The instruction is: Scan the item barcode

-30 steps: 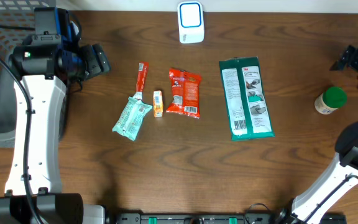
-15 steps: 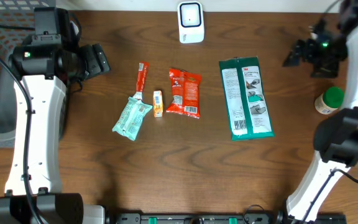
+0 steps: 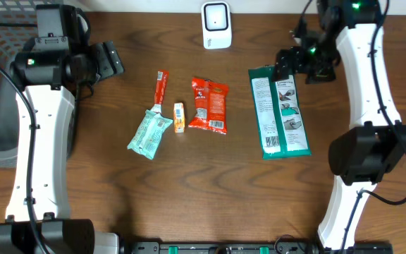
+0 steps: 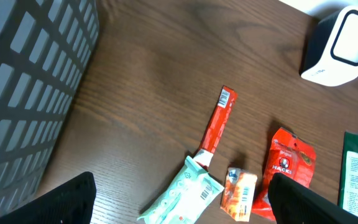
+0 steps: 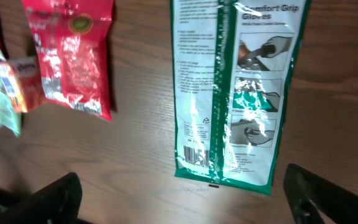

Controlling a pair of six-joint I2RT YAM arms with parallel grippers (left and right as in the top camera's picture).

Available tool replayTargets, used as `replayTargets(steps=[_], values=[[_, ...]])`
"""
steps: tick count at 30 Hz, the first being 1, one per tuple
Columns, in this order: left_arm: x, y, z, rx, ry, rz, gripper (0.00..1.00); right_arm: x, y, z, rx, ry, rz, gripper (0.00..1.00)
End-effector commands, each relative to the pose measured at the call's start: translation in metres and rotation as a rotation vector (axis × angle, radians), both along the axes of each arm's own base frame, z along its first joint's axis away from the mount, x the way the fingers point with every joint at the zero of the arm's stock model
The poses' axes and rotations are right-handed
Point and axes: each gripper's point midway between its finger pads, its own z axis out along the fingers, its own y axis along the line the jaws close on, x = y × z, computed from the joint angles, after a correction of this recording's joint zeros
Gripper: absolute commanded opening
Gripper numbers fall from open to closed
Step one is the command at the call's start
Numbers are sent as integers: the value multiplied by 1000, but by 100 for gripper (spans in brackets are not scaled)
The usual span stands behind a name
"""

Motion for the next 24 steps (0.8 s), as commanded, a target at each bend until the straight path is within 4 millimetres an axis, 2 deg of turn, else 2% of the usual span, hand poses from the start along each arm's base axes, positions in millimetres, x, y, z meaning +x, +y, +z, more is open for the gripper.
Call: replayTargets(steps=[1, 4, 5, 6, 7, 8, 9, 12, 13, 15, 16, 17, 18, 21, 24], values=[[-7, -13, 11, -55, -10, -47, 88, 0, -3, 7, -86, -38, 32, 99], [-19, -34, 7, -164, 39, -110, 87, 0, -12, 5, -145, -42, 32, 99], [-22, -41, 7, -193, 49, -129, 76, 1, -13, 5, -147, -43, 32, 99], [-28, -61, 4, -265, 75, -185, 53, 1, -14, 5, -148, -45, 39, 95], [-32, -72, 1, -294, 91, -215, 36, 1, -15, 5, -148, -48, 48, 91], [-35, -81, -2, -312, 105, -241, 23, 2, -16, 5, -148, -50, 50, 89], [-38, -90, -5, -319, 119, -260, 15, 2, -17, 5, -146, -52, 53, 87], [-46, -122, -16, -317, 147, -341, 10, 3, -21, 5, -141, -63, 79, 86], [-49, -135, -18, -316, 149, -379, 14, 3, -19, 6, -122, -68, 111, 86], [-53, -158, -18, -311, 141, -445, 33, 1, -15, 7, -72, -78, 172, 87], [-57, -168, -17, -305, 141, -473, 35, 0, -14, 8, -50, -83, 196, 85], [-52, -175, -14, -296, 110, -492, 25, 0, -13, 9, -29, -88, 215, 83], [-48, -183, -10, -303, 80, -507, 7, -1, -14, 10, -16, -92, 230, 80], [-37, -208, -4, -341, 29, -492, 7, 0, -22, 10, -7, -93, 217, 75], [-34, -234, -18, -351, 58, -454, 7, 2, -32, 12, 25, -97, 180, 71]])
